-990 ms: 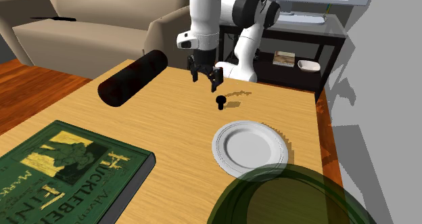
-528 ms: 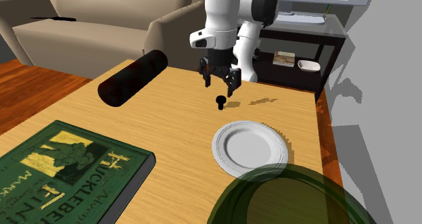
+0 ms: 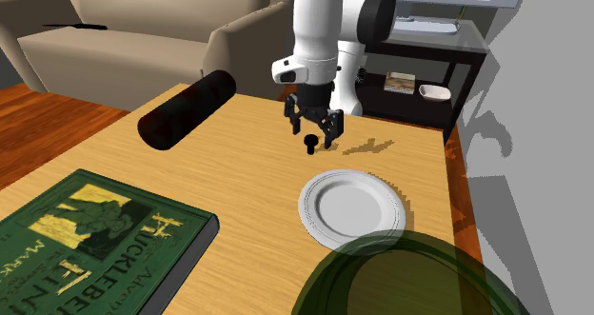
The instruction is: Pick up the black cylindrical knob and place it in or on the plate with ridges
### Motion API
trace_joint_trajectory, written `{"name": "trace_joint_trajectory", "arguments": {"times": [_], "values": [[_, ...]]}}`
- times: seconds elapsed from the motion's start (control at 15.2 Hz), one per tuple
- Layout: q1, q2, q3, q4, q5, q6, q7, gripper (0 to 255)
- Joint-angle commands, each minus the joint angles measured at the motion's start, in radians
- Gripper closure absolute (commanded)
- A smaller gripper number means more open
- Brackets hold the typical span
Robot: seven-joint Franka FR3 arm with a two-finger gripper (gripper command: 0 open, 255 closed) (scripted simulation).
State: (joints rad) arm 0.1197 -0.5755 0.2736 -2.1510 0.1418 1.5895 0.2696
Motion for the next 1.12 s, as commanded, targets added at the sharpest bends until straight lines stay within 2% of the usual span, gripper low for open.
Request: {"name": "trace_joint_trajectory", "arguments": {"times": [0.0, 0.46, 0.53, 1.06], "values": [[0.001, -0.005, 0.002, -0.024, 0.002, 0.02, -0.001, 0], [0.001, -0.004, 0.002, -0.024, 0.002, 0.02, -0.001, 0], [0.001, -0.004, 0.002, -0.024, 0.002, 0.02, -0.001, 255], [0.001, -0.004, 0.001, -0.024, 0.002, 0.02, -0.001, 255]]}}
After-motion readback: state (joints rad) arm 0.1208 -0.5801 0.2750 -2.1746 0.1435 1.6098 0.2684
